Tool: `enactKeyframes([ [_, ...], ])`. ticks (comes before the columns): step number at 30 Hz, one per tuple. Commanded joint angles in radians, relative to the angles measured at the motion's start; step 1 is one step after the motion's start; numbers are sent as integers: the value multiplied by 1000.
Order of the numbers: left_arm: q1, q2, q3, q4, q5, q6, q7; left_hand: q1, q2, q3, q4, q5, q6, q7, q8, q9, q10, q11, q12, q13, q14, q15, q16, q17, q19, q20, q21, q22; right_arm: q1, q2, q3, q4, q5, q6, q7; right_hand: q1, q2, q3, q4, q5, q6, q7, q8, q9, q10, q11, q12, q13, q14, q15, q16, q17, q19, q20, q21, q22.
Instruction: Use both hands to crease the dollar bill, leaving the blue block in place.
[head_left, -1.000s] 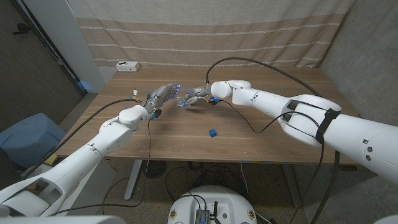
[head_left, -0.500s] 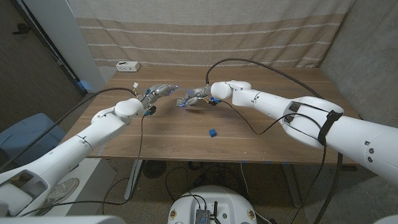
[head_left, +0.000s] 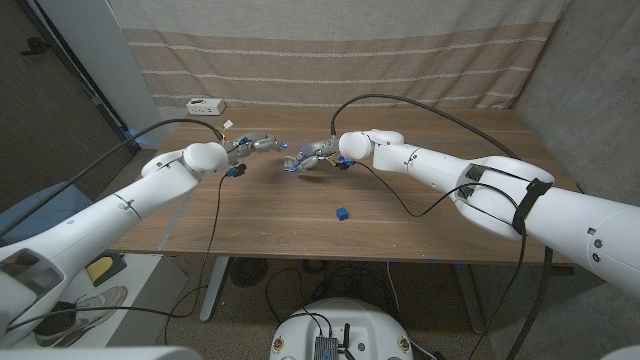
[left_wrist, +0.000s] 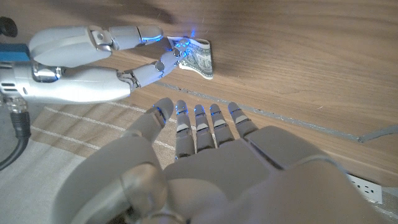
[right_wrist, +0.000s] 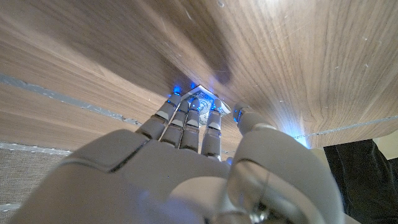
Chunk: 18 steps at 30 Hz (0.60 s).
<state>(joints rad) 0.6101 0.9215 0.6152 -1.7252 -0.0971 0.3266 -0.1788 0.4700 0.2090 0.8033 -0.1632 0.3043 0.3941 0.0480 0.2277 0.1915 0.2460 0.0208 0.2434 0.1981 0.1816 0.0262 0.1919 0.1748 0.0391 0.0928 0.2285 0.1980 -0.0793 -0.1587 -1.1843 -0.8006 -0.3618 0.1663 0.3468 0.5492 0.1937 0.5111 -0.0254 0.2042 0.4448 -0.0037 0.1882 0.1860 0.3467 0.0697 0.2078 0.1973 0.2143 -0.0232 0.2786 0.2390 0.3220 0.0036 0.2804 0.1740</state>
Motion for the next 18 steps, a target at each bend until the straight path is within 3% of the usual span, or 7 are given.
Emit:
enactKeyframes([
  [1,-95,25,64,-17,121,76,-138,24,-3,15,-2,13,14,-3,3,3,2,-9,-2,6,-3,-11,2,5,-6,-9,-3,1,-1,5,0,5,-1,1,3,12,1,3,5,-1,6,-1,3,0,10,2,2,2,9,1,2,3,13,-2,1,2],
  [14,-196,6,145,20,275,52,-267,60,-9,19,-3,16,-1,-13,-10,5,-16,-11,-11,7,-28,-14,-5,6,-15,-28,-4,1,4,13,-5,19,-2,9,2,12,1,3,6,-1,7,-1,2,0,10,4,2,2,10,2,2,3,15,-3,-2,2],
  [18,-219,-2,149,51,289,5,-306,69,-9,12,5,15,19,9,-7,6,-4,-1,-6,9,-22,-8,1,7,-10,-33,-1,1,1,9,-2,14,0,9,1,12,1,3,6,-1,8,-1,3,0,10,4,2,2,10,2,2,3,16,-3,-3,2],
])
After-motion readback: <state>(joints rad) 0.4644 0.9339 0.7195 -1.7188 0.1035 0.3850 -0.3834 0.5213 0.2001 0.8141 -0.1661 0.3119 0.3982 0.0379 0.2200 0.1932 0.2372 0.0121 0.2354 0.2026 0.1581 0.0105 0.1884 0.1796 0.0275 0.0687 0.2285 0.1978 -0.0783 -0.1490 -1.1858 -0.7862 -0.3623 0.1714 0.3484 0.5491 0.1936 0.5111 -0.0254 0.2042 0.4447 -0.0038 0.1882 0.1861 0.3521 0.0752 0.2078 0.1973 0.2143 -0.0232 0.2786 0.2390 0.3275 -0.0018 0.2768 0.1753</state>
